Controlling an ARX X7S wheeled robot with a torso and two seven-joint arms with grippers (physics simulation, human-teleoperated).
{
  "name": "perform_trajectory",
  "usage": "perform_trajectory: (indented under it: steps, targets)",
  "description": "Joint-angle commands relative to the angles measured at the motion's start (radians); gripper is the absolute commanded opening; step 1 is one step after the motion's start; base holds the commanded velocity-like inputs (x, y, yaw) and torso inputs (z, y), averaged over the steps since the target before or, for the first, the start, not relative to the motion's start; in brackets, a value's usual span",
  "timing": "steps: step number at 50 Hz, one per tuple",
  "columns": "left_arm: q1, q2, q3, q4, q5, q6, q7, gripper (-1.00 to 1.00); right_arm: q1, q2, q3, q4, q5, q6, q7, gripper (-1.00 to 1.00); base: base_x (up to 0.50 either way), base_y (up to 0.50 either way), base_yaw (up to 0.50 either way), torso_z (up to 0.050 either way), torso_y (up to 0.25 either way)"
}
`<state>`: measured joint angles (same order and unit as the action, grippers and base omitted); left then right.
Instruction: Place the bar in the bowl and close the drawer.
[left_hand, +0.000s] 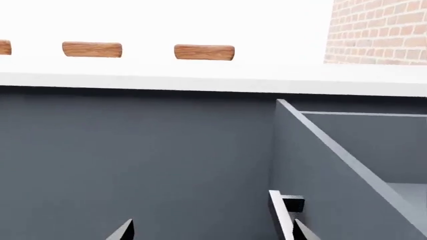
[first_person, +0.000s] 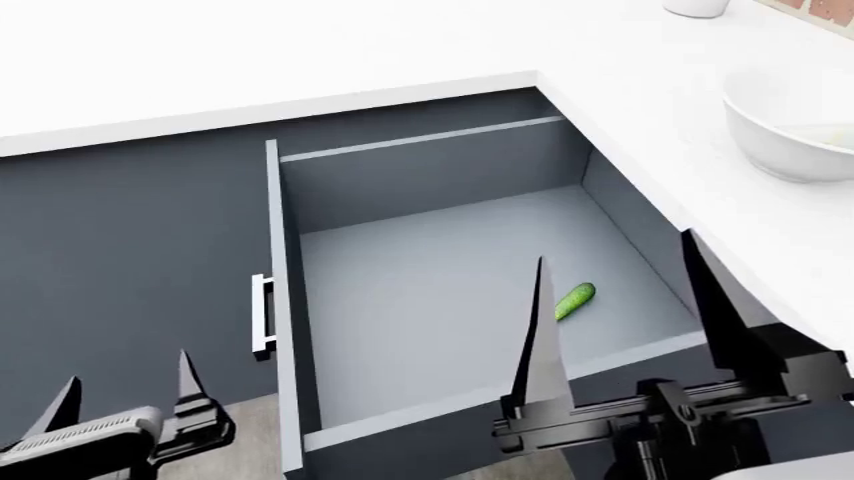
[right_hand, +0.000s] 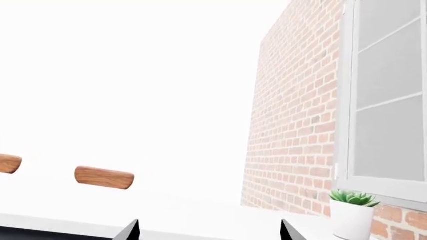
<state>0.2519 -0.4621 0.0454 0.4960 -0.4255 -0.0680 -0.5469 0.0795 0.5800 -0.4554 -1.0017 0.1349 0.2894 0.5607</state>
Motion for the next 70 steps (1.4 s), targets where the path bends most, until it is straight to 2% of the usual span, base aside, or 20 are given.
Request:
perform_trajectory:
  steps: [1, 46, 63, 70]
  targets:
    - [-0.021, 0.013, 0.026, -0.06, 0.014, 0.011, 0.017, 1.0, 0.006, 0.006, 0.001, -0.02, 0.005, 0.018, 0.006, 1.0, 0.0, 0.0, 0.0, 0.0, 0.0]
    - [-0.112, 0.06, 0.13, -0.255, 0.064, 0.012, 0.068, 1.0, -0.012, 0.044, -0.004, -0.039, -0.001, -0.011, 0.053, 1.0, 0.0, 0.0, 0.0, 0.0, 0.0]
    - [-0.193, 0.091, 0.16, -0.407, 0.082, 0.032, 0.099, 1.0, 0.002, 0.073, -0.028, -0.04, 0.007, -0.021, 0.081, 1.0, 0.0, 0.0, 0.0, 0.0, 0.0]
    - [-0.215, 0.099, 0.17, -0.455, 0.091, 0.041, 0.108, 1.0, 0.034, 0.131, -0.08, -0.045, 0.021, -0.04, 0.152, 1.0, 0.0, 0.0, 0.0, 0.0, 0.0]
